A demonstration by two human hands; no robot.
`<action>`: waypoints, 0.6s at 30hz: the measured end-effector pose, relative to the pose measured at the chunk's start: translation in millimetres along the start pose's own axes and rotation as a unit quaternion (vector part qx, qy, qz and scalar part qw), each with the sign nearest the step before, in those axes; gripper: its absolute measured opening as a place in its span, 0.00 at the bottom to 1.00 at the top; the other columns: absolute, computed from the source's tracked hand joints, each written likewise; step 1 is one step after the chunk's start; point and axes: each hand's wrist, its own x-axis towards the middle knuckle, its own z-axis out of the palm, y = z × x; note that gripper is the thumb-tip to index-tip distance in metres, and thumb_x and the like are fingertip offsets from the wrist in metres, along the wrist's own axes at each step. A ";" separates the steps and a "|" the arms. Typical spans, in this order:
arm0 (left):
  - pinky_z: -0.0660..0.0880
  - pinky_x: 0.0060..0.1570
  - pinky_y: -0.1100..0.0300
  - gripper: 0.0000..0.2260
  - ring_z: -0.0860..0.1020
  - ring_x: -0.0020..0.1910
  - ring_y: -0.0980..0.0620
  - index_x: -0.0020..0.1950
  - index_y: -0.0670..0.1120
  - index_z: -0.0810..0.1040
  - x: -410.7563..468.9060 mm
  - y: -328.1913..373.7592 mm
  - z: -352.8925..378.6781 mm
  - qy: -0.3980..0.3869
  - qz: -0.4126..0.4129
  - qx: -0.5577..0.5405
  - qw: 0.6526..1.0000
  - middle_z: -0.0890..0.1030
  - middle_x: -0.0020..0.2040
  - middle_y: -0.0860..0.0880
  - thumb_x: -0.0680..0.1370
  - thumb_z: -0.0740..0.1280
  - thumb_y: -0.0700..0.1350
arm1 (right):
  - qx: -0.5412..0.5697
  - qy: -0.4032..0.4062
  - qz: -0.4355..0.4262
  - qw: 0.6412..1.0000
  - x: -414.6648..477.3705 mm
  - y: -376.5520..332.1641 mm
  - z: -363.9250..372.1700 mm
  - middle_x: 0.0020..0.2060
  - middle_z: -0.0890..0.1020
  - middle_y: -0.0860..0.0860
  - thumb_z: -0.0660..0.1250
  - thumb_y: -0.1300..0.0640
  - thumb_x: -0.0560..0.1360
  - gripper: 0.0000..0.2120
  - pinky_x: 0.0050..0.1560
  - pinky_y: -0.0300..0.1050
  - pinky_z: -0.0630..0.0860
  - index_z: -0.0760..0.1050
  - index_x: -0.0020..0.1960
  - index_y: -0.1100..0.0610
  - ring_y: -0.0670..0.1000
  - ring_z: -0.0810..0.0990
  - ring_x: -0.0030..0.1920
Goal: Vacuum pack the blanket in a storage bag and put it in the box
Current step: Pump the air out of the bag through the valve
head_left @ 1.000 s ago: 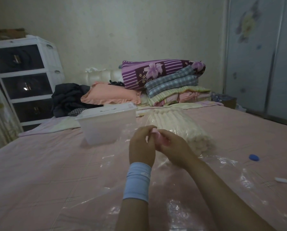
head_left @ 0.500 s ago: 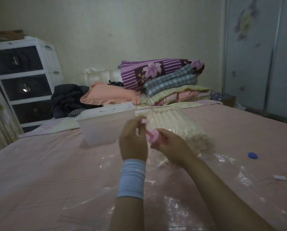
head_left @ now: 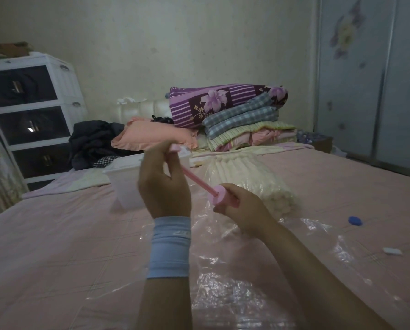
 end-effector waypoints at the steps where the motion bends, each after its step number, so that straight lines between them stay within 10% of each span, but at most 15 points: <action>1: 0.75 0.50 0.69 0.06 0.76 0.46 0.61 0.53 0.43 0.81 -11.5 -3.9 5.6 -0.035 -0.010 0.002 0.999 0.79 0.48 0.55 0.79 0.65 0.39 | -0.002 0.001 -0.001 1.000 0.0 -0.2 0.3 0.49 0.82 0.37 0.78 0.50 0.69 0.21 0.52 0.37 0.74 0.77 0.60 0.39 0.38 0.79 0.50; 8: 0.78 0.51 0.53 0.06 0.78 0.46 0.58 0.53 0.50 0.82 -64.0 -23.3 24.2 -0.285 -0.112 -0.013 0.952 0.82 0.47 0.55 0.79 0.67 0.45 | 0.009 0.006 -0.015 1.000 -0.6 0.6 1.0 0.50 0.84 0.39 0.77 0.47 0.70 0.21 0.52 0.40 0.77 0.78 0.61 0.40 0.40 0.81 0.50; 18: 0.75 0.51 0.64 0.06 0.78 0.49 0.55 0.53 0.41 0.80 -5.8 2.3 5.6 0.018 0.020 -0.004 1.000 0.80 0.49 0.51 0.81 0.64 0.40 | 0.017 -0.006 0.001 1.000 -0.5 3.2 -3.6 0.49 0.83 0.40 0.78 0.51 0.70 0.21 0.53 0.39 0.76 0.78 0.61 0.41 0.41 0.79 0.51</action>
